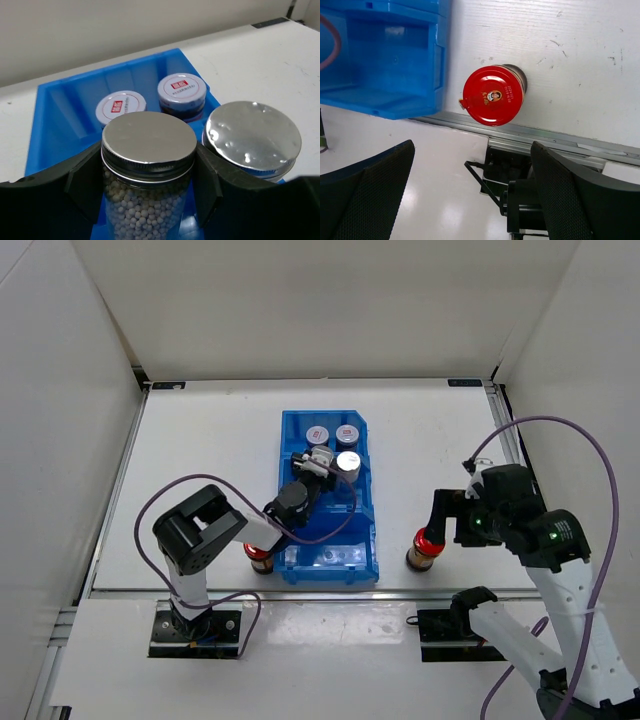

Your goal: Organize the condiment bottles

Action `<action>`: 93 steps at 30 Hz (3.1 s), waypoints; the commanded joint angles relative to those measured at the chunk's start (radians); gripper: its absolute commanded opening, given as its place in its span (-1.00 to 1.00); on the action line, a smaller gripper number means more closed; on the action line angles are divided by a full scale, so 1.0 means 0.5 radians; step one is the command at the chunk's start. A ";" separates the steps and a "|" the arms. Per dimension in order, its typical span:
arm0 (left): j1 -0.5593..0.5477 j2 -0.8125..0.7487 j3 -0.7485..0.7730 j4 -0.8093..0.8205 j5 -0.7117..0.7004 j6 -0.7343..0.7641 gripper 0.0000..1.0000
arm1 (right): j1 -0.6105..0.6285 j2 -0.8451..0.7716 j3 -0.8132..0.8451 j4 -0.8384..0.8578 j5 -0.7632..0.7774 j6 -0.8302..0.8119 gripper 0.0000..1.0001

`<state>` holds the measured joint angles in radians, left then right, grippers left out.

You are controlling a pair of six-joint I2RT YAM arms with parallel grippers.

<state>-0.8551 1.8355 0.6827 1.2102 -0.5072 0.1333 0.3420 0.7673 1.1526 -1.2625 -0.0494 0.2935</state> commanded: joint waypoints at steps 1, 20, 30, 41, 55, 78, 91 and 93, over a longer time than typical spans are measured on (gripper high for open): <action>-0.042 -0.026 -0.018 0.706 -0.145 0.126 -0.79 | 0.009 -0.004 0.002 0.120 -0.070 -0.059 1.00; -0.100 -0.281 -0.123 0.706 -0.115 0.289 1.00 | 0.009 0.097 -0.038 0.120 0.031 0.002 1.00; -0.100 -0.501 0.196 0.406 -0.176 0.418 1.00 | 0.009 0.269 -0.056 0.141 0.071 0.020 1.00; 0.077 -1.109 1.134 -2.320 -0.452 -0.354 1.00 | 0.028 0.450 -0.084 0.230 0.056 0.014 1.00; 0.336 -1.900 0.948 -4.016 -0.501 -1.092 1.00 | 0.322 0.782 -0.136 0.181 0.556 0.413 1.00; 0.336 -2.318 0.522 -4.411 -0.130 -1.414 1.00 | 0.377 0.539 -0.560 0.301 0.350 0.833 0.43; 0.268 -2.548 0.445 -4.430 -0.176 -1.445 1.00 | 0.571 0.644 -0.033 0.148 0.712 0.741 -1.00; 0.268 -2.493 0.445 -4.430 -0.158 -1.445 1.00 | 0.659 0.689 0.075 0.059 0.795 0.717 -1.00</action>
<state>-0.7166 0.5560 0.9142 -1.0069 -0.5915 -0.5915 0.6235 1.1168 1.0645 -1.1942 0.2310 0.6697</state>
